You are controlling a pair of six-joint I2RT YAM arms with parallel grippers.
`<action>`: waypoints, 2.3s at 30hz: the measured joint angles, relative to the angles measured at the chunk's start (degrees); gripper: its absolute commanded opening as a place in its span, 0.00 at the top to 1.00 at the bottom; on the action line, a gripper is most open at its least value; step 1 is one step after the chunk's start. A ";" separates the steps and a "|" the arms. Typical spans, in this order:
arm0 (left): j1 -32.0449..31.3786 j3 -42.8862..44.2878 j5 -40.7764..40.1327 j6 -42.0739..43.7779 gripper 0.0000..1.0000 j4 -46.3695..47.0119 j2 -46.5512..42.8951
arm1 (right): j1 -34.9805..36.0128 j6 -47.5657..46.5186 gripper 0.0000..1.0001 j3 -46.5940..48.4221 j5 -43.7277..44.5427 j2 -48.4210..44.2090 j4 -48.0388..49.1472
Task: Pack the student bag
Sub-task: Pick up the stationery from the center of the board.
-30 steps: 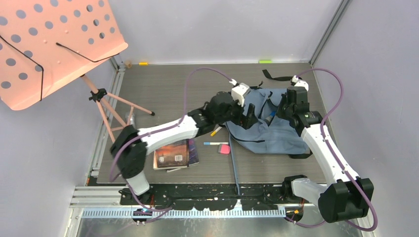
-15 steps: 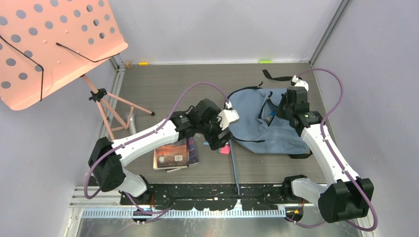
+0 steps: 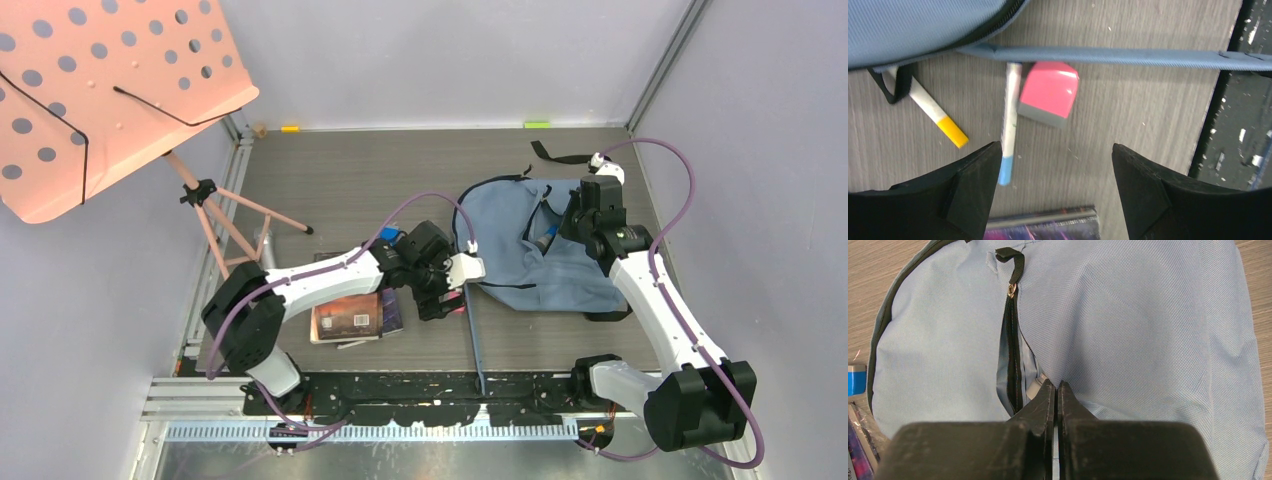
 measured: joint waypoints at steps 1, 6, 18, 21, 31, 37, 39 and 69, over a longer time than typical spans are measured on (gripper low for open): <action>-0.02 -0.04 0.17 0.81 0.18 1.05 0.63 | 0.00 -0.02 0.99 0.00 0.00 0.00 0.00; -0.09 -0.04 1.20 3.37 0.19 5.11 4.74 | 0.00 -0.04 0.99 -0.07 0.00 -0.39 0.00; -0.48 -1.03 2.12 4.74 0.18 9.86 8.15 | 0.00 -0.24 0.99 -0.55 -0.07 -1.18 -0.31; -0.61 -1.03 2.05 4.98 0.19 9.90 8.61 | 0.00 -0.26 0.99 -0.66 -0.26 -1.40 -0.31; -1.22 -1.03 0.68 5.09 0.33 10.64 9.70 | 0.00 -0.39 0.99 -0.92 -0.59 -1.84 -0.31; -2.54 -2.45 -2.40 5.09 0.31 12.83 9.20 | 0.00 -0.39 1.00 -0.96 -0.63 -1.84 -0.31; -3.15 -3.69 -3.48 5.09 0.30 13.73 8.39 | 0.00 -0.39 1.00 -0.96 -0.63 -1.84 -0.31; -4.92 -7.19 -7.87 -2.29 0.55 14.19 -1.05 | 0.00 -0.39 1.00 -0.98 -0.63 -1.95 -0.31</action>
